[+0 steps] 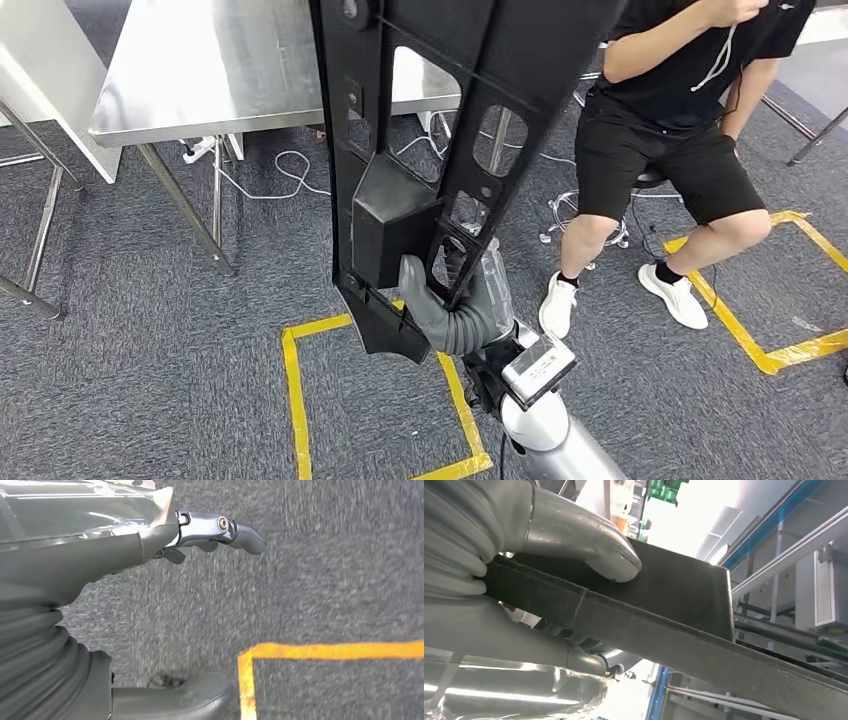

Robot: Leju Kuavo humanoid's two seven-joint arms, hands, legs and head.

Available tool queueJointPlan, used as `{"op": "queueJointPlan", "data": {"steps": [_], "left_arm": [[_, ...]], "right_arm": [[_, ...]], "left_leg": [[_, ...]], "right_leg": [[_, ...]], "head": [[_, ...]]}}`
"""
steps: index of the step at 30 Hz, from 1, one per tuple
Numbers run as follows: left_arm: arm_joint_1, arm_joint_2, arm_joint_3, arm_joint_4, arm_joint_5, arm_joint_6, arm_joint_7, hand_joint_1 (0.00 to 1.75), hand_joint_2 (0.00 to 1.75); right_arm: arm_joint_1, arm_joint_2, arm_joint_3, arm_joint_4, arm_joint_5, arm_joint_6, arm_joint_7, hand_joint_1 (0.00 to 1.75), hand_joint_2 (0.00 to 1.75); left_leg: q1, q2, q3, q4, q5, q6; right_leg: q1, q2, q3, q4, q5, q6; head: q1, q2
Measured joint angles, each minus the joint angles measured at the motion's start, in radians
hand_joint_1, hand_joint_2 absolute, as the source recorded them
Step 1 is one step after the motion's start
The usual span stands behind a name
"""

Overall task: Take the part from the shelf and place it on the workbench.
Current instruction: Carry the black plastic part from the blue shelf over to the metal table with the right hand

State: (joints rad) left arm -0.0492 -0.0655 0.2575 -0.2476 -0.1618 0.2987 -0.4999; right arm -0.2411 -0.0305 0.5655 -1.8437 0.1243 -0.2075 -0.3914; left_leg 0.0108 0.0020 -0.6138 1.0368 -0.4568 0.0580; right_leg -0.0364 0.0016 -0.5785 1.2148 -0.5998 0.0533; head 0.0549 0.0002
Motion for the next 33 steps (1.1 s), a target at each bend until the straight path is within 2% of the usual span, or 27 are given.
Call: {"op": "queueJointPlan", "data": {"steps": [1,2,3,4,6,7,8,10,13,14,16,17,18,19,20,21,22,23,24,25,26,27,28,29,31,32,33], "left_arm": [[0.0,0.001,0.0,0.0,-0.003,-0.002,-0.001,0.0,1.75],[0.001,0.001,0.0,0.0,-0.005,-0.004,-0.001,0.0,1.75],[0.001,0.001,0.0,0.0,-0.007,-0.007,-0.001,0.0,1.75],[0.001,0.0,-0.001,0.0,-0.008,-0.009,-0.002,0.0,1.75],[0.002,-0.004,-0.001,0.001,-0.012,-0.013,-0.003,0.0,1.75],[0.002,-0.006,-0.002,0.002,-0.013,-0.015,-0.004,0.0,1.75],[0.001,-0.007,-0.002,0.003,-0.014,-0.016,-0.005,0.0,1.75],[-0.001,-0.006,-0.002,0.004,-0.015,-0.017,-0.006,0.0,1.75],[-0.001,-0.006,-0.002,0.002,-0.017,-0.017,-0.008,0.0,1.75],[-0.002,-0.006,-0.002,0.002,-0.017,-0.017,-0.008,0.0,1.75],[-0.002,-0.006,-0.003,0.002,-0.018,-0.017,-0.008,0.0,1.75],[-0.002,-0.005,-0.003,0.002,-0.018,-0.017,-0.008,0.0,1.75],[-0.001,-0.003,-0.003,0.002,-0.018,-0.017,-0.008,0.0,1.75],[0.0,-0.002,-0.003,0.002,-0.018,-0.017,-0.008,0.0,1.75],[0.001,0.0,-0.003,0.002,-0.018,-0.017,-0.008,0.0,1.75],[0.001,0.001,-0.003,0.002,-0.018,-0.017,-0.008,0.0,1.75],[0.002,0.002,-0.003,0.002,-0.018,-0.017,-0.008,0.0,1.75],[0.003,0.003,-0.003,0.004,-0.017,-0.017,-0.007,0.0,1.75],[0.003,0.004,-0.003,0.005,-0.017,-0.019,-0.007,0.0,1.75],[0.005,0.005,-0.003,0.006,-0.016,-0.02,-0.006,0.0,1.75],[0.005,0.007,-0.002,0.006,-0.015,-0.022,-0.006,0.0,1.75],[0.007,0.008,-0.002,0.006,-0.013,-0.024,-0.006,0.0,1.75],[0.008,0.008,-0.001,0.006,-0.011,-0.025,-0.007,0.0,1.75],[0.009,0.009,0.0,0.006,-0.009,-0.026,-0.009,0.0,1.75],[0.008,0.011,0.002,0.006,-0.004,-0.026,-0.012,0.0,1.75],[0.009,0.011,0.003,0.006,-0.004,-0.026,-0.013,0.0,1.75],[0.009,0.011,0.003,0.006,-0.003,-0.026,-0.014,0.0,1.75]], "right_arm": [[0.001,-0.003,0.0,0.0,0.0,-0.003,0.0,1.75,1.75],[0.002,-0.006,0.0,0.0,-0.001,-0.006,0.001,1.75,1.75],[0.003,-0.01,0.0,0.0,-0.001,-0.008,0.001,1.75,1.75],[0.004,-0.013,0.0,0.0,-0.001,-0.009,0.001,1.75,1.75],[0.005,-0.018,-0.001,0.0,0.0,-0.011,0.001,1.75,1.75],[0.007,-0.02,-0.001,0.0,0.0,-0.012,0.001,1.75,1.75],[0.008,-0.022,-0.002,-0.001,0.0,-0.013,0.001,1.75,1.75],[0.009,-0.025,-0.003,-0.003,0.0,-0.016,0.002,1.75,1.75],[0.009,-0.027,-0.003,-0.012,0.002,-0.023,0.004,1.75,1.75],[0.008,-0.027,-0.002,-0.014,0.002,-0.025,0.005,1.75,1.75],[0.005,-0.026,-0.002,-0.018,0.003,-0.028,0.005,1.75,1.75],[0.005,-0.026,-0.002,-0.018,0.003,-0.028,0.005,1.75,1.75],[0.007,-0.026,-0.002,-0.019,0.002,-0.028,0.006,1.75,1.75],[0.01,-0.027,-0.002,-0.019,0.002,-0.029,0.006,1.75,1.75],[0.012,-0.027,-0.002,-0.019,0.002,-0.029,0.006,1.75,1.75],[0.014,-0.027,-0.002,-0.019,0.002,-0.03,0.006,1.75,1.75],[0.015,-0.028,-0.002,-0.019,0.002,-0.03,0.006,1.75,1.75],[0.016,-0.029,-0.002,-0.018,0.002,-0.03,0.006,1.75,1.75],[0.018,-0.03,-0.002,-0.018,0.002,-0.031,0.006,1.75,1.75],[0.019,-0.032,-0.002,-0.017,0.002,-0.031,0.006,1.75,1.75],[0.02,-0.033,-0.001,-0.017,0.002,-0.032,0.006,1.75,1.75],[0.021,-0.034,-0.001,-0.017,0.002,-0.032,0.007,1.75,1.75],[0.021,-0.035,0.0,-0.017,0.002,-0.033,0.007,1.75,1.75],[0.019,-0.035,0.0,-0.017,0.002,-0.033,0.007,1.75,1.75],[0.017,-0.036,0.001,-0.016,0.002,-0.033,0.007,1.75,1.75],[0.016,-0.037,0.001,-0.016,0.002,-0.033,0.007,1.75,1.75],[0.017,-0.038,0.001,-0.016,0.002,-0.033,0.008,1.75,1.75]], "left_leg": [[-0.005,-0.003,0.009,0.0,-0.009,0.006],[-0.011,-0.006,0.02,0.0,-0.019,0.01],[-0.018,-0.009,0.033,0.0,-0.029,0.013],[-0.026,-0.012,0.048,-0.001,-0.039,0.016],[-0.035,-0.015,0.071,-0.003,-0.058,0.019],[-0.038,-0.016,0.082,-0.004,-0.066,0.019],[-0.038,-0.017,0.087,-0.005,-0.073,0.017],[-0.037,-0.018,0.099,-0.007,-0.077,0.009],[-0.033,-0.013,0.106,0.019,-0.075,-0.005],[-0.031,-0.013,0.093,0.054,-0.091,-0.012],[-0.02,-0.012,0.029,0.167,-0.145,-0.031],[-0.011,-0.012,-0.013,0.224,-0.167,-0.044],[0.0,-0.011,-0.047,0.257,-0.175,-0.056],[0.012,-0.009,-0.068,0.258,-0.162,-0.069],[0.024,-0.007,-0.069,0.223,-0.126,-0.082],[0.036,-0.004,-0.055,0.161,-0.076,-0.094],[0.046,-0.002,-0.039,0.089,-0.025,-0.104],[0.052,0.004,-0.024,0.028,0.005,-0.11],[0.054,0.008,-0.016,-0.01,0.016,-0.109],[0.054,0.011,-0.017,-0.028,0.013,-0.103],[0.051,0.013,-0.016,-0.032,0.006,-0.093],[0.049,0.01,-0.009,-0.032,0.012,-0.08],[0.047,0.009,0.001,-0.033,0.018,-0.067],[0.046,0.009,0.015,-0.034,0.023,-0.056],[0.043,0.008,0.033,-0.034,0.017,-0.042],[0.042,0.007,0.038,-0.034,0.01,-0.039],[0.041,0.004,0.044,-0.034,0.002,-0.038]], "right_leg": [[0.004,0.0,-0.046,0.049,-0.024,-0.005],[0.009,0.0,-0.077,0.069,-0.038,-0.008],[0.016,0.0,-0.094,0.058,-0.037,-0.009],[0.026,0.0,-0.092,0.013,-0.012,-0.011],[0.047,0.001,-0.067,-0.107,0.081,-0.023],[0.056,0.001,-0.059,-0.148,0.118,-0.035],[0.062,0.002,-0.053,-0.171,0.139,-0.047],[0.064,0.003,-0.043,-0.189,0.143,-0.068],[0.046,0.006,0.011,-0.238,0.15,-0.097],[0.039,0.006,0.038,-0.256,0.151,-0.104],[0.032,0.004,0.073,-0.283,0.149,-0.11],[0.027,0.006,0.082,-0.288,0.145,-0.107],[0.021,0.008,0.091,-0.29,0.14,-0.101],[0.014,0.01,0.1,-0.291,0.132,-0.092],[0.006,0.013,0.111,-0.29,0.122,-0.081],[-0.001,0.014,0.124,-0.29,0.111,-0.07],[-0.004,0.015,0.136,-0.286,0.099,-0.059],[-0.005,0.016,0.141,-0.281,0.086,-0.048],[-0.003,0.016,0.144,-0.277,0.07,-0.037],[0.001,0.015,0.15,-0.27,0.062,-0.025],[0.003,0.015,0.156,-0.267,0.056,-0.014],[0.004,0.013,0.164,-0.263,0.051,-0.004],[0.004,0.012,0.167,-0.243,0.048,0.002],[0.003,0.009,0.15,-0.206,0.039,0.001],[0.001,0.007,0.069,-0.073,0.007,-0.007],[0.002,0.006,0.016,-0.008,-0.017,-0.011],[0.003,0.006,-0.028,0.033,-0.041,-0.012]], "head": [[0.0,0.0],[0.0,0.0],[0.0,0.0],[0.0,0.0],[-0.002,0.0],[-0.006,0.0],[-0.009,0.0],[-0.013,0.0],[-0.009,0.0],[-0.008,0.0],[-0.009,0.0],[-0.009,0.0],[-0.009,0.0],[-0.01,0.0],[-0.01,0.0],[-0.01,0.0],[-0.011,0.0],[-0.013,0.0],[-0.014,0.0],[-0.015,0.0],[-0.014,0.0],[-0.012,0.0],[-0.011,0.0],[-0.009,0.0],[-0.006,0.0],[-0.005,0.0],[-0.003,0.0]]}}
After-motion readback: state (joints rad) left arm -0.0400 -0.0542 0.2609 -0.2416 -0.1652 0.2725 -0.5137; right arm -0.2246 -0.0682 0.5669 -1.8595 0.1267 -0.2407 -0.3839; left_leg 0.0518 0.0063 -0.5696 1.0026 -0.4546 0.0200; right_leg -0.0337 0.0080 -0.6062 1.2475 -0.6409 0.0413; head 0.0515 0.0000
